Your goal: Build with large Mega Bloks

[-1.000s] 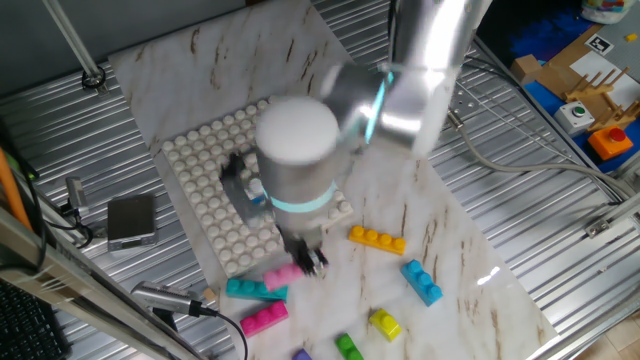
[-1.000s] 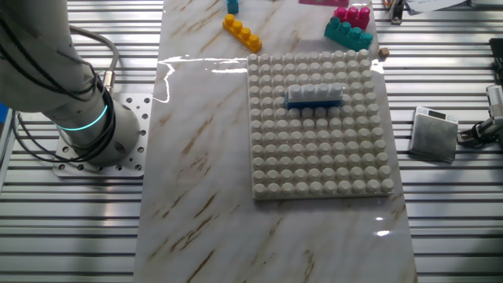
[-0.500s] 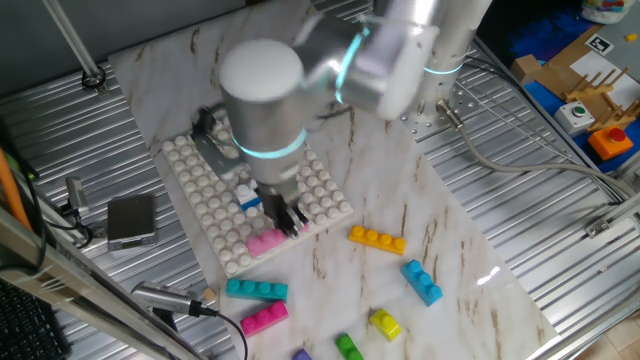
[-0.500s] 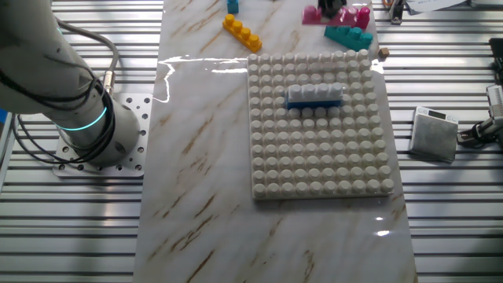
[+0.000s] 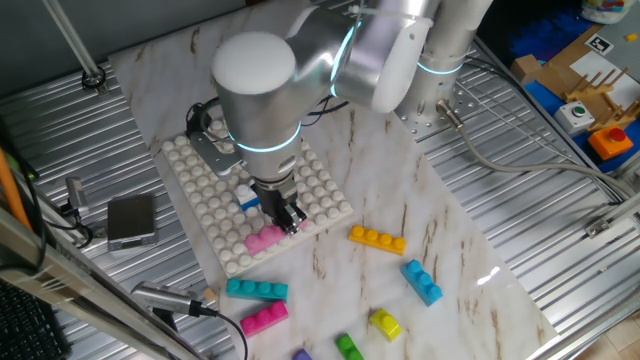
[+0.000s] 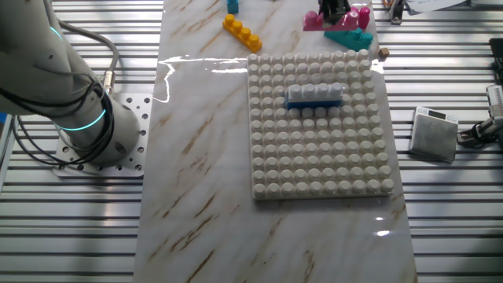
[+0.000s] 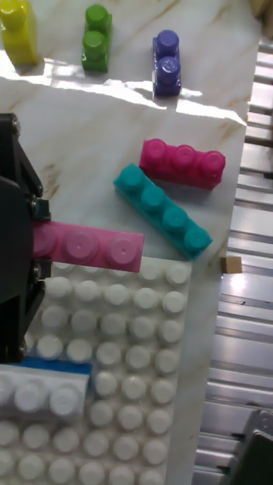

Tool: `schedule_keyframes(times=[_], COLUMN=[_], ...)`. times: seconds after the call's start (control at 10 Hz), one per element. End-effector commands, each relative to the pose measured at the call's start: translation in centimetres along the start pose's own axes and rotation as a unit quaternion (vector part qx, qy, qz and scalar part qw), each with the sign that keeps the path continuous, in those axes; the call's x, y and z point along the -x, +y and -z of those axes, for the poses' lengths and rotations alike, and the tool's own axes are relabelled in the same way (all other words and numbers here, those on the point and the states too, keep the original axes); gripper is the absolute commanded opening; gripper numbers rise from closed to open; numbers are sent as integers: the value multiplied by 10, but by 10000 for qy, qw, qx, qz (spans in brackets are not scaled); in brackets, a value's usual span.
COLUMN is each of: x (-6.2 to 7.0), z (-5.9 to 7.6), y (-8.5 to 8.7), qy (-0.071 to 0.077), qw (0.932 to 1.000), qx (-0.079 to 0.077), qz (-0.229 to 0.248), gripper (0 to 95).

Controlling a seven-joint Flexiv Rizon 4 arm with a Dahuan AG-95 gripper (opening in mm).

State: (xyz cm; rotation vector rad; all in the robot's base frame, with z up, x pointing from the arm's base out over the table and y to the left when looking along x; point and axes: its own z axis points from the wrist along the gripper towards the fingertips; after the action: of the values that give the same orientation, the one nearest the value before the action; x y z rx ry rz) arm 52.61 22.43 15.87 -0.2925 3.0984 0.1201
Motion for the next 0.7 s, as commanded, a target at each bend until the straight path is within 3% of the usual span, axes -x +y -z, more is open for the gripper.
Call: schedule_keyframes(times=[0.1, 0.2, 0.3, 0.5, 0.7], x=[-3, 0, -2, -13, -27], z=[0, -2, 0, 10, 13], y=[-1, 1, -7, -51, -81], qy=[-58, -75, -77, -46, -52], qw=[9991, 9986, 9984, 9994, 9999], qx=[-179, -162, -152, -102, -61], qz=[-379, -497, -539, -339, -125], gripper=[0, 0, 0, 0, 0])
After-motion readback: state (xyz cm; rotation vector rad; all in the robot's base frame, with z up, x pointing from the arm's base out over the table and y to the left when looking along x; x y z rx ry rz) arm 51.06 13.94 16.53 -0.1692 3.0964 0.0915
